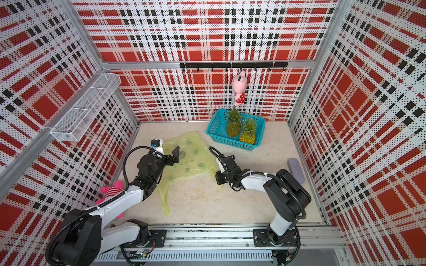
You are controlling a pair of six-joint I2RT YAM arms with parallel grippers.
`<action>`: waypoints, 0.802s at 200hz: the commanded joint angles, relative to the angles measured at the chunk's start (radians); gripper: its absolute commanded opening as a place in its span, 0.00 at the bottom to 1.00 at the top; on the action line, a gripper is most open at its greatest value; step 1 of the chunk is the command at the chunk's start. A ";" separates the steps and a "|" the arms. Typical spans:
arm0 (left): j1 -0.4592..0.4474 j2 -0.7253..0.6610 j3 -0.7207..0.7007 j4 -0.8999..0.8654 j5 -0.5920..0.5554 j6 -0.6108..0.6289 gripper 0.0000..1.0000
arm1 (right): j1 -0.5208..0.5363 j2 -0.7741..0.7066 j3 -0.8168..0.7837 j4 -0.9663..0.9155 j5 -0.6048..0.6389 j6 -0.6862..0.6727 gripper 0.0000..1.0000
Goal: Place the pineapple into a plastic bag & tie a knot
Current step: Pick up the plastic bag at the center of the board.
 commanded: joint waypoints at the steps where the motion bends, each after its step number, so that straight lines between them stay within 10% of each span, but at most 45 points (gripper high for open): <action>1: -0.037 0.022 0.038 -0.054 0.087 0.084 0.98 | -0.008 -0.015 0.030 0.025 -0.085 -0.014 0.00; 80: -0.132 0.099 0.047 -0.106 0.186 0.311 0.98 | -0.178 -0.119 0.140 0.092 -0.446 0.098 0.00; 160: -0.078 0.222 0.090 -0.055 0.193 0.386 0.69 | -0.210 -0.090 0.256 0.068 -0.494 0.156 0.00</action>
